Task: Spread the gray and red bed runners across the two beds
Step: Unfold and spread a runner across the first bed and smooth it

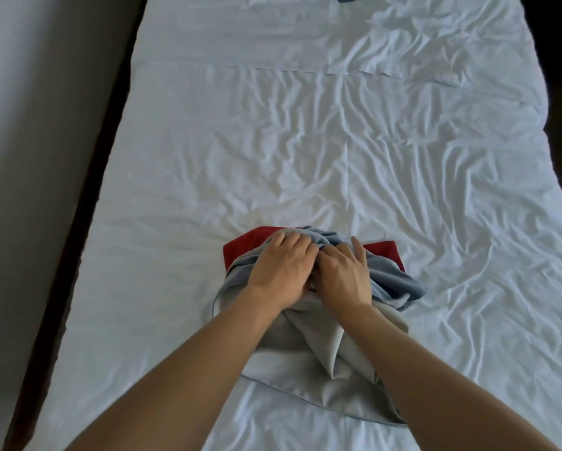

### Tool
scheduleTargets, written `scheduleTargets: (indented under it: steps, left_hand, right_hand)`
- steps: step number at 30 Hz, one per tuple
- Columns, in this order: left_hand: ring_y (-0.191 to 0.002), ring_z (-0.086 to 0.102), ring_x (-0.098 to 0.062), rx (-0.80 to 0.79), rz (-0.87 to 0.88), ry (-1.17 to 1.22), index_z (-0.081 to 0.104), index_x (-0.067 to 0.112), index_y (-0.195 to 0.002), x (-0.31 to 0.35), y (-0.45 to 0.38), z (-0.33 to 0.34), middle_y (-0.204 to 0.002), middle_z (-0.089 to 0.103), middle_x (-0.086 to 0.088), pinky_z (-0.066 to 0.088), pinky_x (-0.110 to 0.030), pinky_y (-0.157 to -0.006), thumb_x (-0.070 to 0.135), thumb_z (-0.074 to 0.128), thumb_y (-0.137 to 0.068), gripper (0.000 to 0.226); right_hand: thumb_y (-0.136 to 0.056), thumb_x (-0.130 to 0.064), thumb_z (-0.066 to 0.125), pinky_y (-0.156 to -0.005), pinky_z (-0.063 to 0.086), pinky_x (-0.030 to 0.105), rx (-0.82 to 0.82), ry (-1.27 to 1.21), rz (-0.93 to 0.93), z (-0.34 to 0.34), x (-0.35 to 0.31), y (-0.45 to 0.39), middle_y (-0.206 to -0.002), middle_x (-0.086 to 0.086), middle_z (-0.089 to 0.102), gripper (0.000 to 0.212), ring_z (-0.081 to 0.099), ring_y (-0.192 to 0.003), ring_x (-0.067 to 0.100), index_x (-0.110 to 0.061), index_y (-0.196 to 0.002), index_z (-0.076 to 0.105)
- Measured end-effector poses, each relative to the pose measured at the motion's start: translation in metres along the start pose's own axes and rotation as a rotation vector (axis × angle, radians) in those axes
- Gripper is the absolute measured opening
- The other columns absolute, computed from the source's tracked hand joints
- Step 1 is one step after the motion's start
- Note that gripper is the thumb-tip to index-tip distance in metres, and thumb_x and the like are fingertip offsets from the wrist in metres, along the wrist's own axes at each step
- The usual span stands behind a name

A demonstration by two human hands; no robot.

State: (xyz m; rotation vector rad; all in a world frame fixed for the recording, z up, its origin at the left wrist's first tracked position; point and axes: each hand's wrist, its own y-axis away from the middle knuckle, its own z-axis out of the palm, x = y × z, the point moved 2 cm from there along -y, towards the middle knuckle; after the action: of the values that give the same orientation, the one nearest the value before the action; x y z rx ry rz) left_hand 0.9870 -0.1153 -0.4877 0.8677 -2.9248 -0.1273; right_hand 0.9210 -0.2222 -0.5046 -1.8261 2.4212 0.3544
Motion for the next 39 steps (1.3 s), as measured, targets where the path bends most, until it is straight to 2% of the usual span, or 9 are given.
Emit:
scheduleTargets:
  steps: [8, 11, 15, 18, 24, 28, 33, 36, 39]
  left_hand:
    - [-0.093, 0.058, -0.025, -0.028, -0.173, -0.064, 0.064, 0.017, -0.091, -0.047, 0.005, 0.004, -0.091, 0.068, -0.001, 0.037, -0.039, -0.088, 0.017, 0.058, -0.086, 0.007]
    - [-0.084, 0.057, -0.027, -0.009, -0.282, -0.063, 0.062, 0.016, -0.085, -0.075, 0.026, 0.004, -0.081, 0.066, -0.002, 0.037, -0.039, -0.081, 0.015, 0.064, -0.082, 0.004]
    - [-0.093, 0.058, -0.026, 0.056, -0.126, 0.031, 0.059, 0.017, -0.101, -0.058, 0.026, -0.002, -0.098, 0.063, -0.002, 0.039, -0.039, -0.086, 0.027, 0.073, -0.074, 0.032]
    - [-0.097, 0.058, -0.023, 0.096, -0.018, 0.081, 0.059, 0.020, -0.107, -0.031, 0.019, -0.004, -0.100, 0.064, 0.002, 0.040, -0.038, -0.092, 0.030, 0.066, -0.080, 0.031]
    - [-0.084, 0.062, -0.030, 0.103, -0.239, 0.033, 0.068, 0.016, -0.091, -0.091, 0.049, 0.000, -0.083, 0.071, -0.004, 0.042, -0.041, -0.086, 0.019, 0.072, -0.082, 0.010]
    - [-0.083, 0.057, -0.029, 0.014, -0.357, 0.052, 0.064, 0.018, -0.083, -0.131, 0.085, 0.008, -0.080, 0.065, -0.001, 0.037, -0.041, -0.086, 0.031, 0.075, -0.078, 0.018]
    - [-0.105, 0.057, -0.023, 0.047, -0.117, 0.136, 0.063, 0.021, -0.112, -0.094, 0.073, 0.003, -0.108, 0.063, 0.002, 0.033, -0.042, -0.107, 0.046, 0.074, -0.066, 0.054]
    - [-0.102, 0.058, -0.021, -0.001, -0.165, 0.130, 0.061, 0.022, -0.106, -0.079, 0.068, 0.009, -0.100, 0.065, 0.004, 0.028, -0.041, -0.113, 0.043, 0.066, -0.077, 0.036]
    - [-0.093, 0.060, -0.025, 0.046, -0.256, 0.104, 0.064, 0.021, -0.093, -0.098, 0.082, 0.013, -0.088, 0.068, 0.001, 0.037, -0.039, -0.102, 0.028, 0.057, -0.086, 0.012]
  right_hand:
    - [-0.072, -0.008, 0.069, -0.111, 0.032, 0.051, -0.059, 0.059, 0.137, -0.013, 0.050, 0.013, -0.090, 0.007, 0.068, 0.029, 0.060, -0.093, 0.034, -0.013, -0.100, 0.072]
    - [-0.066, -0.003, 0.069, -0.107, 0.037, 0.055, -0.031, 0.066, 0.124, -0.013, 0.051, 0.015, -0.074, 0.007, 0.065, 0.018, 0.059, -0.081, 0.036, -0.009, -0.083, 0.072]
    - [-0.071, -0.008, 0.072, -0.111, 0.035, 0.054, 0.003, -0.009, 0.037, -0.010, 0.006, 0.001, -0.071, 0.004, 0.067, 0.007, 0.062, -0.084, 0.033, -0.012, -0.073, 0.067]
    - [-0.068, -0.007, 0.077, -0.108, 0.039, 0.057, 0.053, -0.103, -0.051, -0.007, -0.027, -0.005, -0.068, 0.001, 0.066, 0.013, 0.065, -0.081, 0.031, -0.012, -0.074, 0.067]
    - [-0.079, -0.026, 0.072, -0.120, 0.021, 0.050, -0.087, 0.018, -0.064, -0.004, -0.016, -0.008, -0.105, 0.000, 0.072, 0.038, 0.061, -0.110, 0.027, -0.021, -0.116, 0.066]
    - [-0.078, -0.012, 0.068, -0.120, 0.019, 0.051, -0.131, 0.080, -0.054, -0.005, -0.019, -0.007, -0.085, 0.001, 0.072, 0.010, 0.062, -0.103, 0.031, -0.015, -0.088, 0.070]
    - [-0.069, -0.006, 0.069, -0.114, 0.031, 0.057, -0.067, -0.076, -0.110, -0.005, -0.077, -0.014, -0.062, 0.005, 0.064, 0.011, 0.063, -0.080, 0.033, -0.010, -0.063, 0.061]
    - [-0.067, -0.010, 0.073, -0.117, 0.027, 0.052, -0.073, -0.127, -0.144, -0.004, -0.100, -0.020, -0.061, -0.001, 0.063, 0.011, 0.062, -0.080, 0.026, -0.014, -0.063, 0.063]
    - [-0.075, -0.018, 0.071, -0.115, 0.031, 0.049, -0.034, -0.085, -0.190, -0.003, -0.110, -0.019, -0.062, -0.005, 0.064, 0.014, 0.061, -0.076, 0.023, -0.018, -0.064, 0.063]
